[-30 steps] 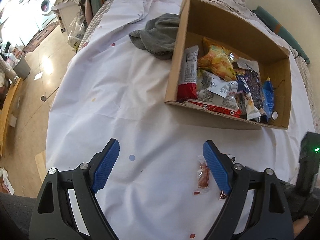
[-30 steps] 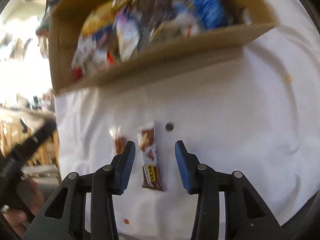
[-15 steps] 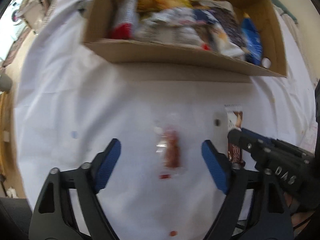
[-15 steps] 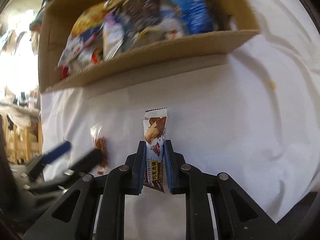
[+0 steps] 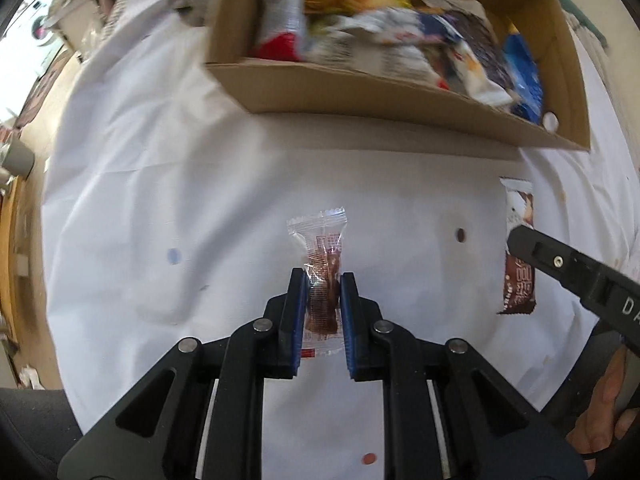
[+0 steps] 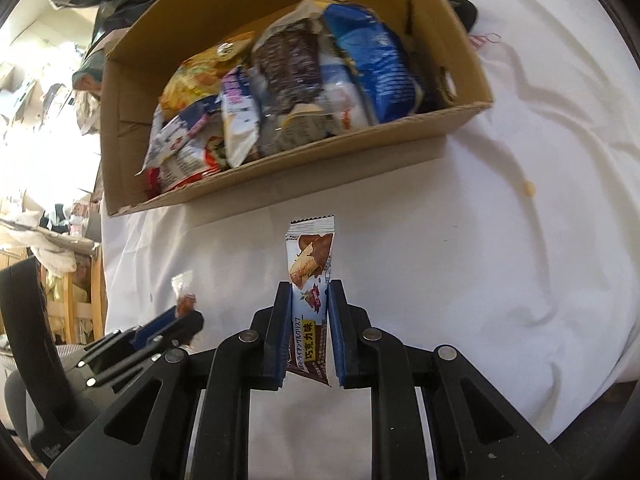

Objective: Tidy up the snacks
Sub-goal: 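Regrasp the brown bar with the right gripper while left grasps the clear jerky pack, then carry both packs over the box and open both grippers to drop them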

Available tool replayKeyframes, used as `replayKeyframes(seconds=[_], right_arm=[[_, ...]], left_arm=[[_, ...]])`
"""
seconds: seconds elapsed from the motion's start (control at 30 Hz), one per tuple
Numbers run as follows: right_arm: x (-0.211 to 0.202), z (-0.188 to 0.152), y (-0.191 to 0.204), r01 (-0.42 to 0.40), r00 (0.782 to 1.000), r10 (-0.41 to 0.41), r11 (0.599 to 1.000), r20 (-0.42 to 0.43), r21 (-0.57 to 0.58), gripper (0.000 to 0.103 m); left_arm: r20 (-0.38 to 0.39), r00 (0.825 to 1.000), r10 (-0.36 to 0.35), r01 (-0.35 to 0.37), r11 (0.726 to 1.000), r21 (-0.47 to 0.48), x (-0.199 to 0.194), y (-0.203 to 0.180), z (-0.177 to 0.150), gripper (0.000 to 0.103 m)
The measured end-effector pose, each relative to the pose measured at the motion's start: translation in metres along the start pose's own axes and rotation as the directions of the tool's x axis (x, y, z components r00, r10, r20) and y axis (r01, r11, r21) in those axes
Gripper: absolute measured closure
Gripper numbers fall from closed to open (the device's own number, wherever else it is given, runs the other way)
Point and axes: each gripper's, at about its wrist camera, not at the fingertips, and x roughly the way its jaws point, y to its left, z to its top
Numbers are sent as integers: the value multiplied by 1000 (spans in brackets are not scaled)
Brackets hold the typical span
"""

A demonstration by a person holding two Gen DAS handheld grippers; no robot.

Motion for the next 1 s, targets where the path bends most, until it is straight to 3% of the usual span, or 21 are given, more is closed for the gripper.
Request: replayKeyframes(seconds=[0.27, 0.47, 0.7, 0.87, 1.0], right_arm=[[-3, -2, 23, -41, 999, 43, 998, 24, -55, 84], [-20, 1, 41, -138, 985, 147, 986, 93, -93, 84], [-74, 17, 44, -231, 928, 266, 960, 260, -157, 84], [-106, 39, 39, -220, 891, 279, 956, 359, -196, 84], [-118, 58, 24, -211, 879, 264, 962, 396, -173, 84]], left_arm=[[69, 996, 57, -53, 997, -61, -21, 36, 1, 89], [164, 984, 71, -55, 993, -101, -55, 50, 2, 89], [300, 952, 61, -31, 994, -106, -108, 45, 22, 89], [381, 921, 81, -65, 996, -55, -136, 40, 44, 89], [412, 908, 78, -67, 997, -42, -147, 38, 57, 89]])
